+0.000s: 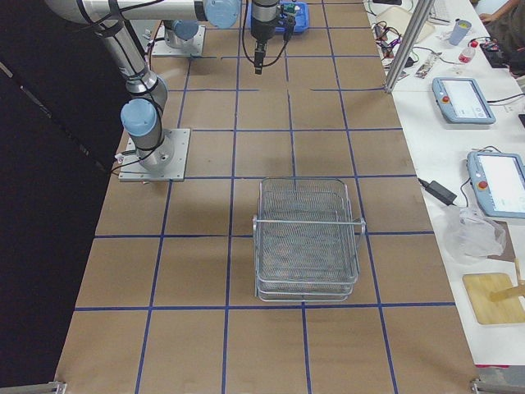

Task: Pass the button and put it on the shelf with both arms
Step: 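Lower the left gripper onto the red push button and close it, then lift the red push button with the left gripper toward the table center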

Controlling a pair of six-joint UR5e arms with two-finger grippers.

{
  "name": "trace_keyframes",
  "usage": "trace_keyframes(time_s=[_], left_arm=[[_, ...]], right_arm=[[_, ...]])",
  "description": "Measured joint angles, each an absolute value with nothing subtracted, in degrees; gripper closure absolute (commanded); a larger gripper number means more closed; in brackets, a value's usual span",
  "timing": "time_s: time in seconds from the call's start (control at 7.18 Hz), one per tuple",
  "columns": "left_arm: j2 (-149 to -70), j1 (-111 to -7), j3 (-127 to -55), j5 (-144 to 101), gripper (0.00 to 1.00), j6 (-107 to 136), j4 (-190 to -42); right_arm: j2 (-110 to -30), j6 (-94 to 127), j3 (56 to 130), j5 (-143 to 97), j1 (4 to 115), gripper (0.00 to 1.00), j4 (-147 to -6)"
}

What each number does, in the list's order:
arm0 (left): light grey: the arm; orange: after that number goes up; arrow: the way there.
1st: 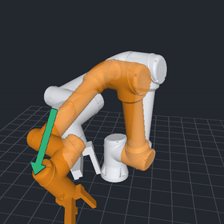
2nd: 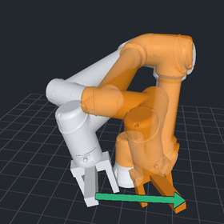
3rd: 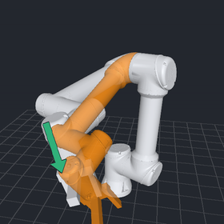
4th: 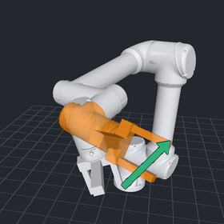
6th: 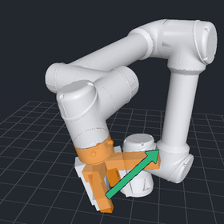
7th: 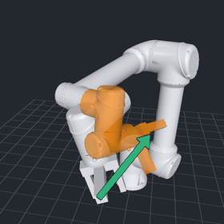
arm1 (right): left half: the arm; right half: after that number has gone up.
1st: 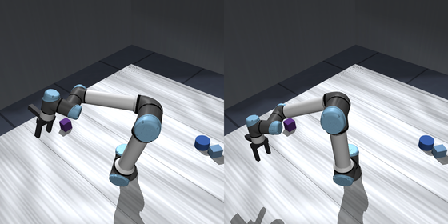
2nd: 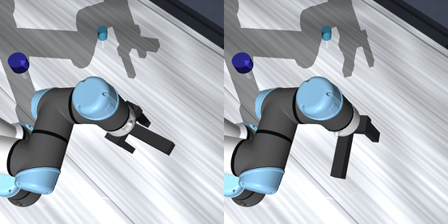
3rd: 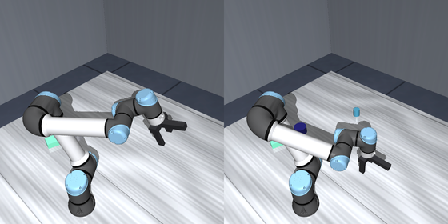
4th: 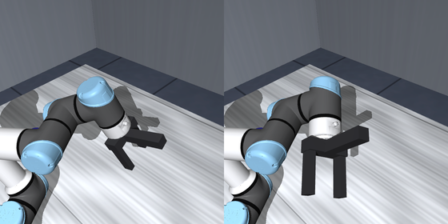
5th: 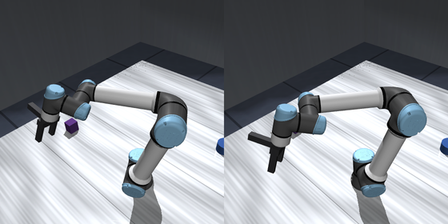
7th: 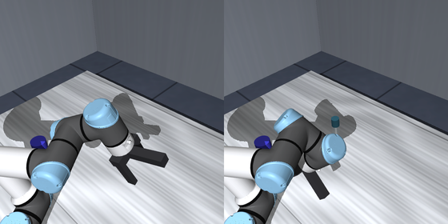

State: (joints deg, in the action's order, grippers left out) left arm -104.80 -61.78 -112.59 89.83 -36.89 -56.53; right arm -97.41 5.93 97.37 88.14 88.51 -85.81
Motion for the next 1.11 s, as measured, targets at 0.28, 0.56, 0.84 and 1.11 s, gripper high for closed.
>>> trace_keyframes(time_s=[0.28,0.56,0.84,1.11], left_arm=[[-104.3,-61.8,-112.5,89.8,1.00,-38.4,-56.5],[-102.5,-62.2,-111.2,88.4,1.00,-38.8,-58.5],[-99.9,-62.4,-105.0,79.9,1.00,-38.4,-72.0],[-98.1,-65.9,-99.2,66.9,1.00,-37.4,-86.1]], right_arm=[[-96.3,5.9,97.4,87.1,88.4,0.00,-85.7],[-96.2,6.1,96.9,85.8,88.3,0.00,-85.5],[-96.5,6.1,95.7,85.7,88.3,0.00,-82.2],[-96.5,6.1,95.6,84.3,87.9,0.00,-80.4]])
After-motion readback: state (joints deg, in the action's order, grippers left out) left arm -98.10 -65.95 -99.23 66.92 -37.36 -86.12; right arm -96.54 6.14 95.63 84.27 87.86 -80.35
